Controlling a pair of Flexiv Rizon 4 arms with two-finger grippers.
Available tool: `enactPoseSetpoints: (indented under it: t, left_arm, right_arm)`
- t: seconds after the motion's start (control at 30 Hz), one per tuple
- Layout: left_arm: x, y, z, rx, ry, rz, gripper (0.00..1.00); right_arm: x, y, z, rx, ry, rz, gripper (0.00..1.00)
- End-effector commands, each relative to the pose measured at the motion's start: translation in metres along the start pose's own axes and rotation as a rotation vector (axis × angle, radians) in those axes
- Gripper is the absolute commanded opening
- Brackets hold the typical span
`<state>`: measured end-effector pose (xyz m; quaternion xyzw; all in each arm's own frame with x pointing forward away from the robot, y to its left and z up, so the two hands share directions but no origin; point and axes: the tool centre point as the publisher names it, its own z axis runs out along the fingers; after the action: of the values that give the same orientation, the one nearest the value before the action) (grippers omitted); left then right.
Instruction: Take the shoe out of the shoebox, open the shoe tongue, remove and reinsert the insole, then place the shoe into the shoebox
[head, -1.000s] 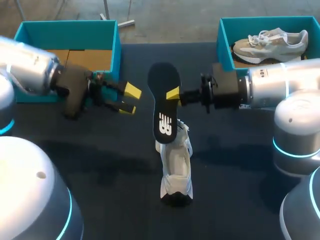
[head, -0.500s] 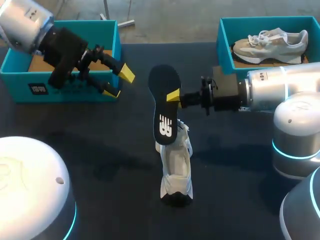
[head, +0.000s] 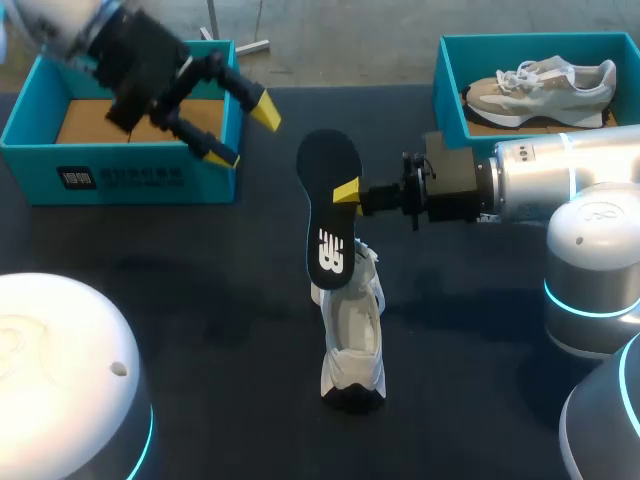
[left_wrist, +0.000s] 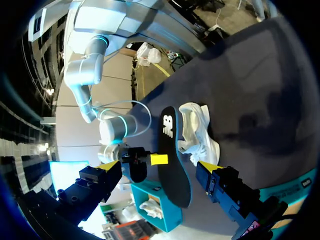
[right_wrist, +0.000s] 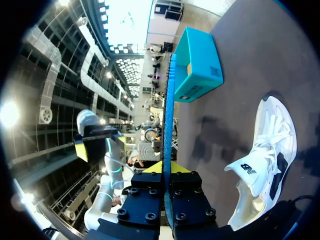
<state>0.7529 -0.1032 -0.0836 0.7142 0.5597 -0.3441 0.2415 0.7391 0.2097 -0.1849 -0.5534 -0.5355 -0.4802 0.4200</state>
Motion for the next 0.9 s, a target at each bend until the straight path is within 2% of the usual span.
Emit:
enactPoseSetpoints:
  t: [0.03, 0.23, 0.53, 0.77, 0.9]
  left_arm:
    - [-0.017, 0.029, -0.008, 0.102, 0.23, -0.036, 1.0]
    - [-0.022, 0.04, -0.013, 0.078, 0.348, -0.101, 1.0]
    - [-0.02, 0.05, 0.004, 0.1, 0.592, -0.215, 1.0]
    - [-0.019, 0.057, 0.008, 0.117, 0.638, -0.297, 1.0]
    - [-0.022, 0.061, 0.01, 0.092, 0.7, -0.315, 1.0]
  right_arm:
    - [0.0, -0.001, 0.002, -0.003, -0.004, 0.001, 0.0]
    - [0.0, -0.001, 0.002, -0.003, -0.004, 0.001, 0.0]
    - [0.0, -0.001, 0.002, -0.003, -0.004, 0.001, 0.0]
    - [0.0, -0.001, 0.002, -0.003, -0.004, 0.001, 0.0]
    - [0.0, -0.001, 0.002, -0.003, -0.004, 0.001, 0.0]
